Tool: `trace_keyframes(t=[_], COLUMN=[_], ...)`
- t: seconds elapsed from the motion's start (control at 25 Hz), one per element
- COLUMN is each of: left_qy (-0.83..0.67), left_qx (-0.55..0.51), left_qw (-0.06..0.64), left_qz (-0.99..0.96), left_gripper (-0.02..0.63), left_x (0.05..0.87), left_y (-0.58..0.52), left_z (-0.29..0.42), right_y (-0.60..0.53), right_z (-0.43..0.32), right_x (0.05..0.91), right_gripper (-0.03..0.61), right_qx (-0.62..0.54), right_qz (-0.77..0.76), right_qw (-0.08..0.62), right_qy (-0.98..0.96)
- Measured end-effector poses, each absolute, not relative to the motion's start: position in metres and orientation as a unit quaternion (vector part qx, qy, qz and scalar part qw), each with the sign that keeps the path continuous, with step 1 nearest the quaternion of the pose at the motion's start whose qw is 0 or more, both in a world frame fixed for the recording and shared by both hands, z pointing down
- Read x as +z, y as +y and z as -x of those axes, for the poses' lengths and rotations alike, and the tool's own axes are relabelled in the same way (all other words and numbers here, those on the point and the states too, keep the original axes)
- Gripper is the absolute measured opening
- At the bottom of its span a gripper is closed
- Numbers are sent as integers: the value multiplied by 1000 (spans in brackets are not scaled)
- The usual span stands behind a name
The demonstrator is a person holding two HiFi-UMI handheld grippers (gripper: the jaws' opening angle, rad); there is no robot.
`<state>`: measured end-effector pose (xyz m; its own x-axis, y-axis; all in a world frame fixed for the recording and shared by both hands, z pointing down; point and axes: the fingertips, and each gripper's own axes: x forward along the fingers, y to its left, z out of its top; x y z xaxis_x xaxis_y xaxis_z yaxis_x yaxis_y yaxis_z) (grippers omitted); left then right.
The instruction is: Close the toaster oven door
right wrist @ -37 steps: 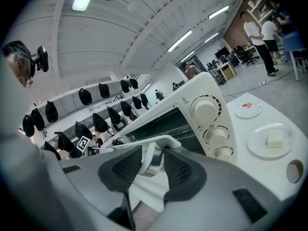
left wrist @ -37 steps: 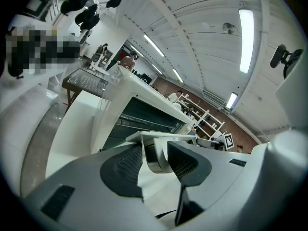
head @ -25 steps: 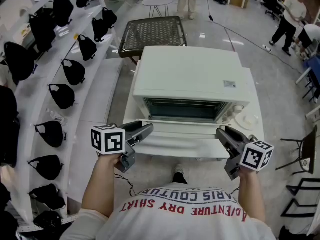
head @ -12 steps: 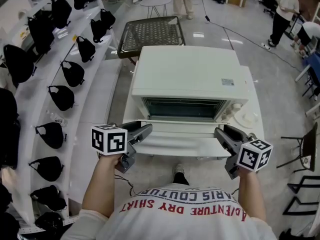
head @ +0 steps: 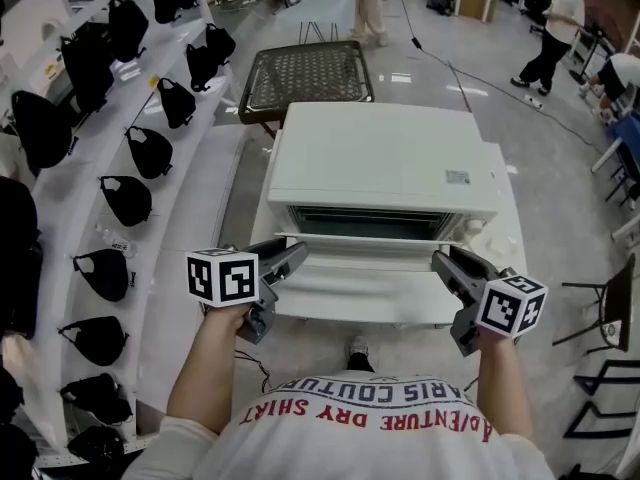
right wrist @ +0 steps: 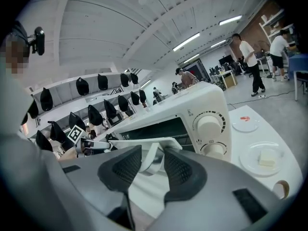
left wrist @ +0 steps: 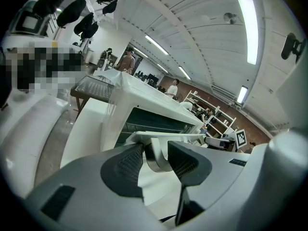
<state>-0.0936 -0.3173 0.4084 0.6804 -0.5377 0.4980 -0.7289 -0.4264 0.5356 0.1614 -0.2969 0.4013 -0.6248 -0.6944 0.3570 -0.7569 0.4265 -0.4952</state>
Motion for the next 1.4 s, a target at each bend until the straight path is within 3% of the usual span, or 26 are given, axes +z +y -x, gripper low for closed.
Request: trace_keyframes(t=[0.68,1.4], left_qy=[-385,-381], left_qx=[68,51], left_qw=[411,417], left_qz=[-824,-823], left_gripper=[178,186], left_x=[397,394], left_y=[-354,-365], left_z=[95,95], right_y=[-333,-343], right_z=[-165,-166], right_x=[389,381], right_gripper=[156,150], right_qx=[334,258], right_qz=[-428,-461], right_qw=[2,15], right_qy=[-840,-849])
